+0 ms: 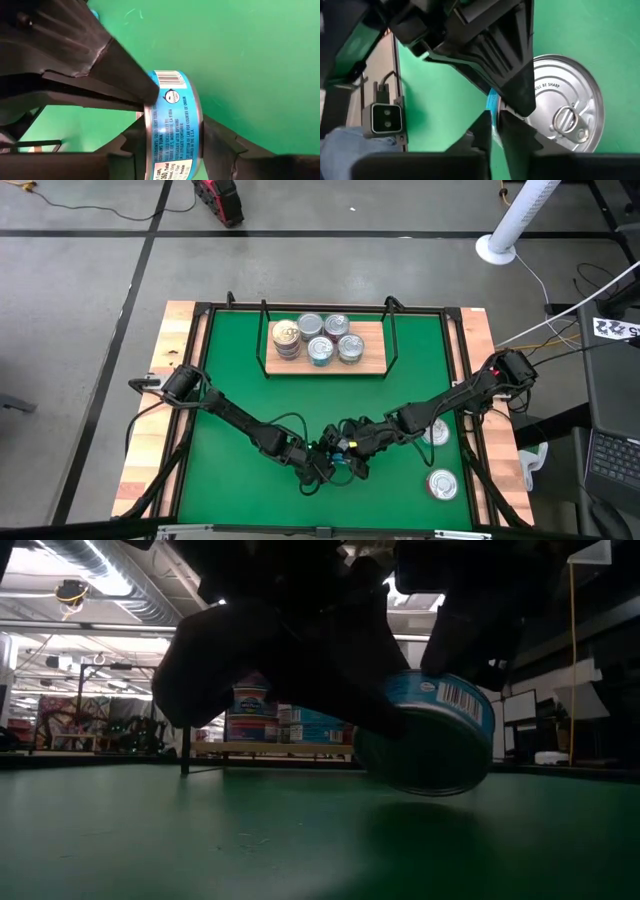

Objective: Stack canned seafood by type on shelf
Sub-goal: Stack the yellow blue tuna can on top of the other yellow blue tuna cans on the shelf

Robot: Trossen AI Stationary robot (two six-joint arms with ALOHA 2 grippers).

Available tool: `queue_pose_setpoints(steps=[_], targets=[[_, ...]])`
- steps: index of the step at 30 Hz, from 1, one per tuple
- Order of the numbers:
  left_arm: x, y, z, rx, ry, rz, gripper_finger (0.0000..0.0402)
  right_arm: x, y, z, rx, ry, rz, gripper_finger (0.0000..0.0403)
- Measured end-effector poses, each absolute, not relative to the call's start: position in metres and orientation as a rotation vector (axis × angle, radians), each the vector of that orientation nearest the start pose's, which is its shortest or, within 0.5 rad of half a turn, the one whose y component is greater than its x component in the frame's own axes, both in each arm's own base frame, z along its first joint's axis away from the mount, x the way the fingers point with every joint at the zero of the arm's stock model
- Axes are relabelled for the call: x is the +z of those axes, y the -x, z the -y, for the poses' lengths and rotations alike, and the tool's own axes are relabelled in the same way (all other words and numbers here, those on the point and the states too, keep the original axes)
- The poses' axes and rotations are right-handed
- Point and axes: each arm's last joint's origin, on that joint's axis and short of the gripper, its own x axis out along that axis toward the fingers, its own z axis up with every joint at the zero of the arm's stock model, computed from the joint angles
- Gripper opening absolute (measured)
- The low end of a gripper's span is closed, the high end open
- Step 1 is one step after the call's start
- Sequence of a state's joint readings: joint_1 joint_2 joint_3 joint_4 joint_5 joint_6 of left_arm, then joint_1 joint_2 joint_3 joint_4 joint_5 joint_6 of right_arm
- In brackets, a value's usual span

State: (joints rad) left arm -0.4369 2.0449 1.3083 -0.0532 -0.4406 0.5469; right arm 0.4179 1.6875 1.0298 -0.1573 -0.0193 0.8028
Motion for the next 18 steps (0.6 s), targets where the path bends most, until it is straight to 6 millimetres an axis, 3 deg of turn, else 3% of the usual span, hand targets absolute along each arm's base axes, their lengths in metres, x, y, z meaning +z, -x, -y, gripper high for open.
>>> queue_pose_setpoints(steps=[8, 18], targets=[[0.153, -0.391, 0.174, -0.106, -0.819, -0.703, 0.0149, 0.2, -0.315, -0.134, 0.099, -0.621, -0.95, 0.0107], [0.187, -0.386, 0.164, 0.155, -0.97, -0.68, 0.0153, 0.25, -0.28, -0.111, -0.036, -0.509, -0.864, 0.0117]])
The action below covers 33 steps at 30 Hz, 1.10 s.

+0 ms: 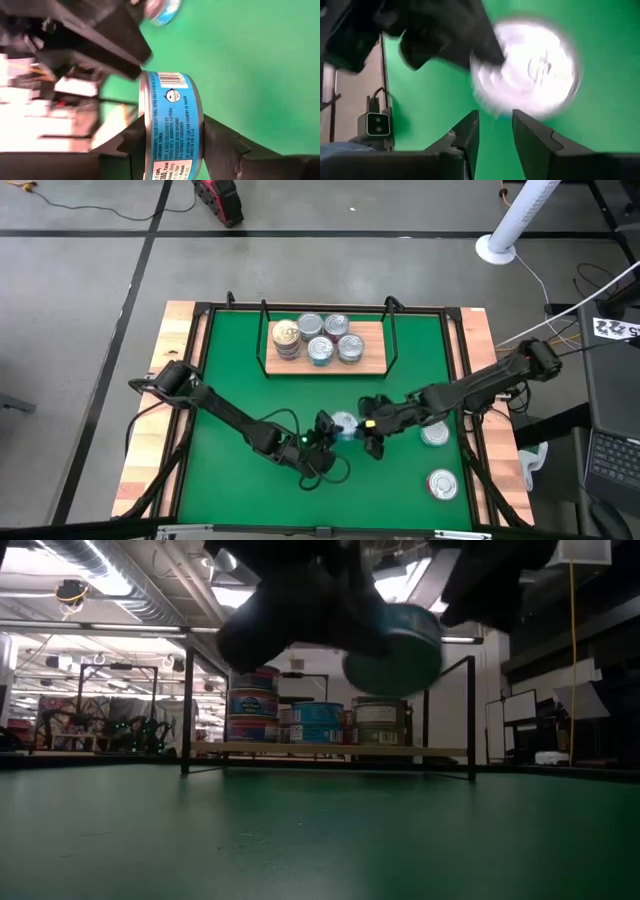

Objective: Stack canned seafood by type on shelf
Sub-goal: Stack the yellow blue tuna can on top of the other yellow blue tuna cans on the shelf

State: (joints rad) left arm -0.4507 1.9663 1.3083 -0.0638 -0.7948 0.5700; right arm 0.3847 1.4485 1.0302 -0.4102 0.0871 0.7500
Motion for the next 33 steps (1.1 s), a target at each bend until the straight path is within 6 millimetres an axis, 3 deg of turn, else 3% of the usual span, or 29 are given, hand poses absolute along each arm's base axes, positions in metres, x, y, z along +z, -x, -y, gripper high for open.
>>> queue_pose_setpoints(steps=[5, 11, 22, 33], targets=[[0.21, -0.385, 0.14, 0.343, -1.09, -0.719, 0.0153, 0.27, -0.259, -0.101, -0.08, -0.488, -0.838, 0.0118], [0.225, -0.387, 0.097, 0.515, -1.169, -0.836, 0.0145, 0.281, -0.247, -0.095, -0.122, -0.47, -0.815, 0.0118], [0.223, -0.395, 0.016, 0.631, -1.101, -0.998, 0.0152, 0.278, -0.242, -0.092, -0.145, -0.447, -0.865, 0.0118], [0.216, -0.391, -0.01, 0.619, -1.005, -1.062, 0.016, 0.277, -0.241, -0.092, -0.137, -0.416, -0.874, 0.0117]])
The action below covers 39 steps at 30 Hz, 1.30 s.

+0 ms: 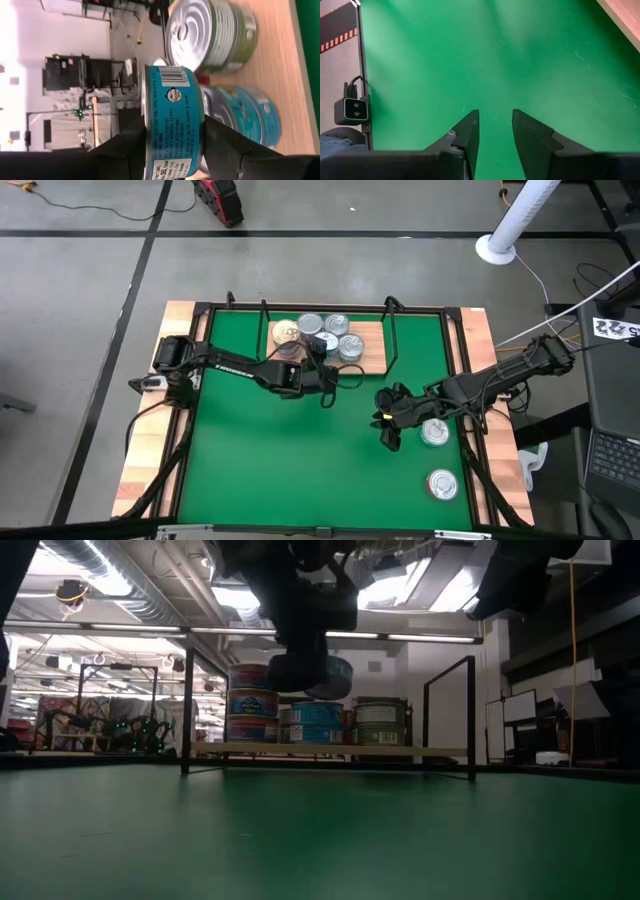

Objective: Stack canned seafood by type on shelf
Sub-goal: Stack the yellow blue tuna can on top of the other yellow blue tuna cans on the shelf

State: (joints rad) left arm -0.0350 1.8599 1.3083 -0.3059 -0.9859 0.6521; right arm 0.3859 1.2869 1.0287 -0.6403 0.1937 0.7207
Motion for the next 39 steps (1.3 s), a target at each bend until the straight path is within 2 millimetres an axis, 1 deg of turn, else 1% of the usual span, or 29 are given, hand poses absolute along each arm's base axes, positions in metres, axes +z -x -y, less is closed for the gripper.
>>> queue_pose_setpoints(steps=[7, 11, 18, 27, 30, 34, 39], targets=[[0.211, -0.385, -0.013, 0.616, -0.974, -1.112, 0.0156, 0.277, -0.241, -0.092, -0.137, -0.415, -0.873, 0.0117], [0.211, -0.385, -0.013, 0.607, -0.969, -1.11, 0.0162, 0.277, -0.241, -0.092, -0.137, -0.414, -0.874, 0.0117], [0.211, -0.385, -0.015, 0.644, -0.914, -1.089, 0.0185, 0.277, -0.241, -0.092, -0.137, -0.415, -0.873, 0.0117], [0.211, -0.385, -0.015, 0.678, -0.853, -1.06, 0.0235, 0.277, -0.241, -0.092, -0.137, -0.415, -0.873, 0.0117], [0.211, -0.385, -0.018, 0.716, -0.791, -1.032, 0.0249, 0.277, -0.241, -0.092, -0.137, -0.415, -0.873, 0.0117], [0.211, -0.386, -0.023, 0.776, -0.695, -0.989, 0.0256, 0.277, -0.241, -0.092, -0.136, -0.415, -0.873, 0.0117], [0.211, -0.385, -0.027, 0.779, -0.701, -0.998, 0.0254, 0.277, -0.241, -0.092, -0.135, -0.416, -0.874, 0.0117]])
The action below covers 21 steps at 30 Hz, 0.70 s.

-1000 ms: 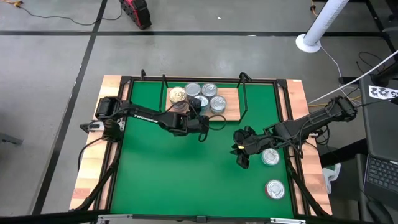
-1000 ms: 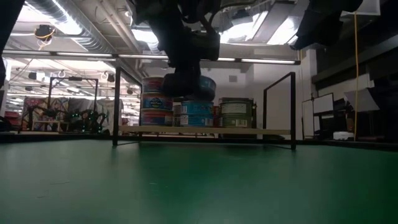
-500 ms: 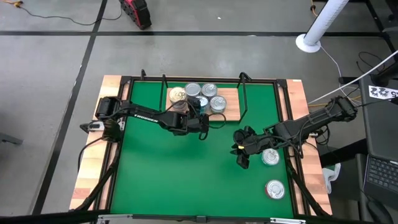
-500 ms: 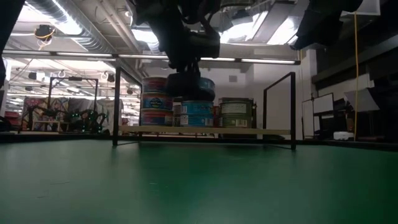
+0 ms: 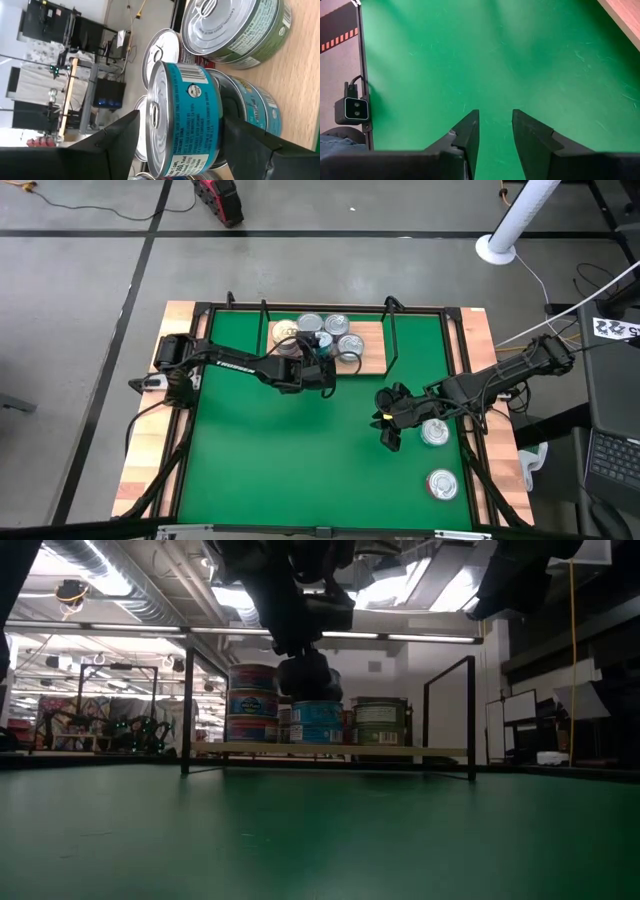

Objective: Stack canned seafood by type on shelf
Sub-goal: Stack the yellow blue tuna can on top of the other yellow blue tuna cans on the shelf

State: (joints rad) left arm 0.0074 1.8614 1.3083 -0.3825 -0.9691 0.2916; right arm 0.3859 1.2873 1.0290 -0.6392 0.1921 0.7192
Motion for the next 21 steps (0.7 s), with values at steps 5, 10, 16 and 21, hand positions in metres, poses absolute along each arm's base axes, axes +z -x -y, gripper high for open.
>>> queue_pose_setpoints(steps=[5, 10, 16, 21], targets=[[0.211, -0.386, -0.022, 0.752, -0.736, -1.007, 0.0254, 0.277, -0.241, -0.092, -0.134, -0.416, -0.874, 0.0117], [0.211, -0.386, -0.016, 0.707, -0.782, -1.022, 0.0253, 0.277, -0.241, -0.092, -0.134, -0.416, -0.874, 0.0117], [0.219, -0.385, -0.016, 0.587, -0.739, -1.004, 0.0253, 0.277, -0.241, -0.092, -0.134, -0.416, -0.875, 0.0117], [0.228, -0.381, -0.017, 0.565, -0.711, -0.977, 0.0253, 0.277, -0.241, -0.092, -0.135, -0.416, -0.876, 0.0117]])
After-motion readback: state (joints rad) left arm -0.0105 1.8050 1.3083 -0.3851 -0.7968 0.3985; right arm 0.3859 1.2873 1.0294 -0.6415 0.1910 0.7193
